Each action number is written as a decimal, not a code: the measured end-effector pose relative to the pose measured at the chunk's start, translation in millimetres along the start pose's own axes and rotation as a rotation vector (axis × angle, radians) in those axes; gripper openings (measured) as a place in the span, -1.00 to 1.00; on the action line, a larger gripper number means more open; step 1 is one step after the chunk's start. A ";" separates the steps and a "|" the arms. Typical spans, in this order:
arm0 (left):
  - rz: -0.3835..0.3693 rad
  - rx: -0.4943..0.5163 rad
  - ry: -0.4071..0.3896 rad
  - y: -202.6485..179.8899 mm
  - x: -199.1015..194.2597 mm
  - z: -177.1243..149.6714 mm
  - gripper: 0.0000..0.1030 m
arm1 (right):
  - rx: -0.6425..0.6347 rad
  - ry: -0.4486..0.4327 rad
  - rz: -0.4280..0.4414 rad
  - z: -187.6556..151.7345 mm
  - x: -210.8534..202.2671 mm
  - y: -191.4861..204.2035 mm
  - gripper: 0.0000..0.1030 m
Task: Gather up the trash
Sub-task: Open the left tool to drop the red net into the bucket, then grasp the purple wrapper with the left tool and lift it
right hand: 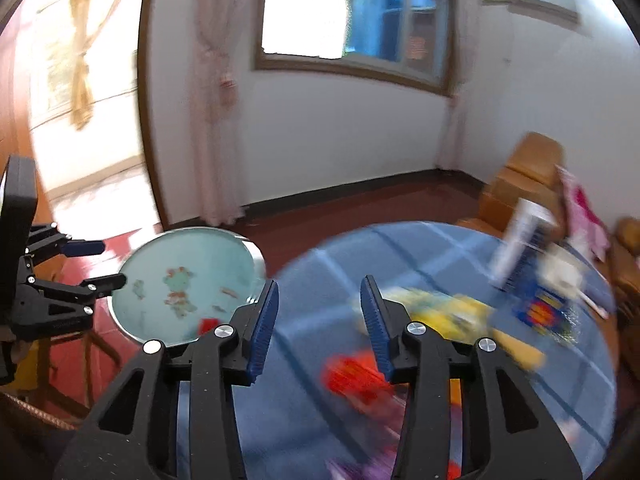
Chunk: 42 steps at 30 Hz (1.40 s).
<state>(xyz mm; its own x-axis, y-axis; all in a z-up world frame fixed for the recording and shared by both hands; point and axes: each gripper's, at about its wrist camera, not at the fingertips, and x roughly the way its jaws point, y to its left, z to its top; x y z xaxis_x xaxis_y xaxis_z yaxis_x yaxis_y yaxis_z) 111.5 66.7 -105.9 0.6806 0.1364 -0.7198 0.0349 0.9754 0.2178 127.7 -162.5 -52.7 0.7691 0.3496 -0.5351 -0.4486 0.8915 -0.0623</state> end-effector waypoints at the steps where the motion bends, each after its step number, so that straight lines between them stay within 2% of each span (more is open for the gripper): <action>1: -0.014 0.019 -0.003 -10.0 -1.9 0.3 0.04 | 0.029 0.003 -0.033 -8.1 -10.5 -15.8 -0.09; 6: -0.104 0.116 -0.036 -70.3 -16.6 3.7 0.14 | 0.174 0.043 -0.217 -66.1 -55.3 -90.5 -0.07; 10: -0.166 0.168 -0.064 -112.0 -30.1 8.8 0.17 | 0.285 0.063 -0.303 -114.2 -84.4 -124.6 -0.06; 14: -0.219 0.215 -0.090 -153.6 -38.7 16.0 0.27 | 0.363 0.064 -0.342 -145.1 -106.2 -138.1 0.00; 16: -0.227 0.230 -0.098 -170.4 -41.2 18.0 0.39 | 0.401 0.053 -0.319 -155.7 -119.7 -138.3 0.04; 18: -0.226 0.242 -0.089 -179.4 -39.7 16.5 0.39 | 0.396 0.028 -0.273 -160.2 -130.1 -127.8 0.21; 23: -0.191 0.232 -0.049 -169.3 -29.6 8.5 0.39 | 0.335 0.015 -0.116 -151.1 -127.0 -89.5 0.22; 28: -0.164 0.192 -0.018 -141.4 -17.9 -0.4 0.40 | 0.221 0.065 -0.060 -152.8 -108.8 -61.1 0.23; 31: -0.178 0.188 -0.007 -141.2 -15.5 -2.2 0.40 | 0.172 0.102 -0.141 -158.0 -95.5 -64.2 0.23; 33: -0.197 0.200 -0.014 -147.9 -17.6 -2.4 0.40 | 0.197 0.111 -0.253 -159.1 -87.7 -85.6 0.23; 35: -0.212 0.222 -0.028 -157.4 -23.4 -2.5 0.40 | 0.240 0.101 -0.308 -157.1 -86.0 -106.5 0.23; 38: -0.244 0.223 -0.051 -164.7 -37.8 0.0 0.40 | 0.276 0.075 -0.295 -153.3 -95.2 -121.8 0.24; 42: -0.288 0.210 -0.098 -169.8 -62.3 3.6 0.40 | 0.295 0.043 -0.294 -164.7 -123.6 -126.2 0.38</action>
<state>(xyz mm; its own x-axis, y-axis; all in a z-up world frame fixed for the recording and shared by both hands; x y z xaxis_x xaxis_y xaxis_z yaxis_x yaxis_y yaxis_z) 65.7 -108.0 -95.7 0.6875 -0.1656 -0.7071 0.3776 0.9132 0.1533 14.2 -365.6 -117.4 0.8227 0.0614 -0.5652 -0.0588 0.9980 0.0230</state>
